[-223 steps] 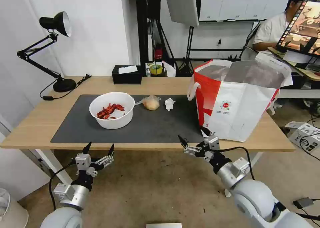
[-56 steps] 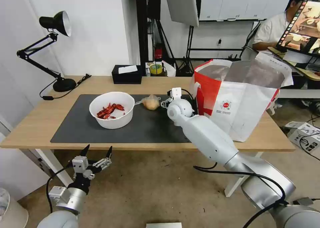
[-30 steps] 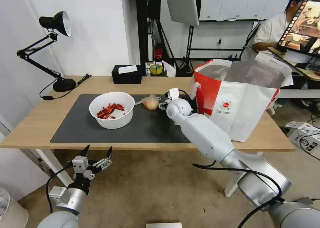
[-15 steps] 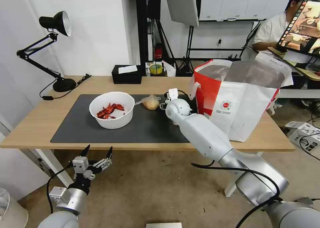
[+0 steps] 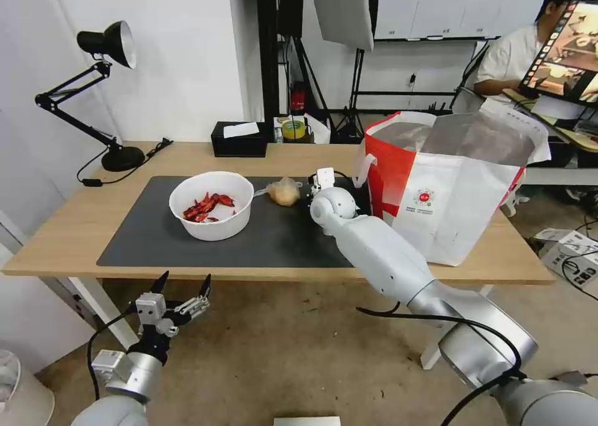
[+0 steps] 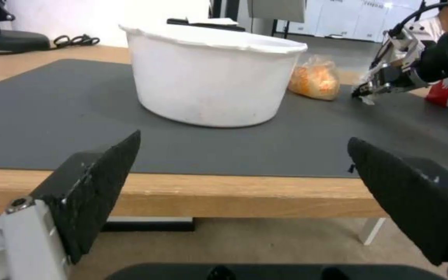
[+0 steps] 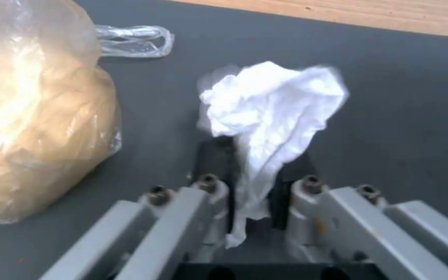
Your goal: Pick up the trash from the table and place it into the takeout bag.
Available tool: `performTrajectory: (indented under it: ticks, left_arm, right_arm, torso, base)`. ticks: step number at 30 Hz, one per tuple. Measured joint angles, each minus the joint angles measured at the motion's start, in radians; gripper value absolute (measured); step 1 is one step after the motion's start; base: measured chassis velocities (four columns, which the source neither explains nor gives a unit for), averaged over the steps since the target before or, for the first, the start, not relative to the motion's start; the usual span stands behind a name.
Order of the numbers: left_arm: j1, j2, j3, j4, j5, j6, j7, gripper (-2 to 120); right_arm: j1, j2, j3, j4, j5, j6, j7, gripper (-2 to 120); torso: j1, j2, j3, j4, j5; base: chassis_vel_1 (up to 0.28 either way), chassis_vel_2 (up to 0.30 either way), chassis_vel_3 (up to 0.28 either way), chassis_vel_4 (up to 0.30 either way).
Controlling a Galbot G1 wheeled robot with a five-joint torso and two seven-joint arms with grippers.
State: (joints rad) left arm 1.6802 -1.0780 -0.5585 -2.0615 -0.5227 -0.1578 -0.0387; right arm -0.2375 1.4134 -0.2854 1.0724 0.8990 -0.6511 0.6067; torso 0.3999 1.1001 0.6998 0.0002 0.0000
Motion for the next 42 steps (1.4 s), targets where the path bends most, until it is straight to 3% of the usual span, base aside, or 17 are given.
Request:
performTrajectory:
  ticks: [3, 14, 26, 30, 33, 40, 42]
  left_arm:
    - [0.001, 0.000, 0.000, -0.001, 0.000, -0.001, 0.000, 100]
    - [0.009, 0.001, -0.003, -0.011, -0.003, -0.002, 0.000, 100]
    - [0.015, 0.002, -0.006, -0.017, -0.004, -0.003, -0.001, 100]
    - [0.019, 0.001, -0.009, -0.020, -0.004, -0.003, -0.002, 100]
    - [0.024, -0.005, -0.009, -0.023, -0.004, -0.003, -0.002, 100]
    - [0.026, -0.010, -0.006, -0.026, -0.002, -0.004, -0.002, 100]
    - [0.026, -0.010, -0.006, -0.026, -0.002, -0.004, -0.002, 100]
  right_arm:
    - [-0.004, -0.002, 0.001, 0.003, 0.000, 0.000, 0.004, 0]
    - [-0.045, -0.060, 0.000, 0.111, 0.006, -0.002, 0.030, 0]
    - [-0.149, -0.268, 0.006, 0.474, -0.070, 0.033, 0.020, 0]
    - [-0.180, -0.305, 0.011, 0.547, -0.094, 0.051, 0.010, 0]
    - [-0.239, -0.332, 0.029, 0.639, -0.114, 0.104, -0.012, 0]
    - [-0.339, -0.346, 0.055, 0.693, -0.185, 0.286, -0.101, 0]
    - [-0.339, -0.346, 0.055, 0.693, -0.185, 0.286, -0.101, 0]
  torso:
    - [0.000, 0.000, 0.000, -0.0005, 0.0000]
    - [0.000, 0.000, 0.000, -0.0004, 0.0000]
    - [0.000, 0.000, 0.000, -0.0005, 0.0001]
    - [0.000, 0.000, 0.000, -0.0004, 0.0001]
    - [0.000, 0.000, 0.000, -0.0003, 0.0000]
    - [0.000, 0.000, 0.000, -0.0003, 0.0000]
    - [0.000, 0.000, 0.000, -0.0003, 0.0000]
  base:
    - [0.000, 0.000, 0.000, 0.000]
    - [0.000, 0.000, 0.000, 0.000]
    - [0.000, 0.000, 0.000, 0.000]
    - [0.000, 0.000, 0.000, 0.000]
    - [0.000, 0.000, 0.000, 0.000]
    - [0.000, 0.000, 0.000, 0.000]
    - [0.000, 0.000, 0.000, 0.000]
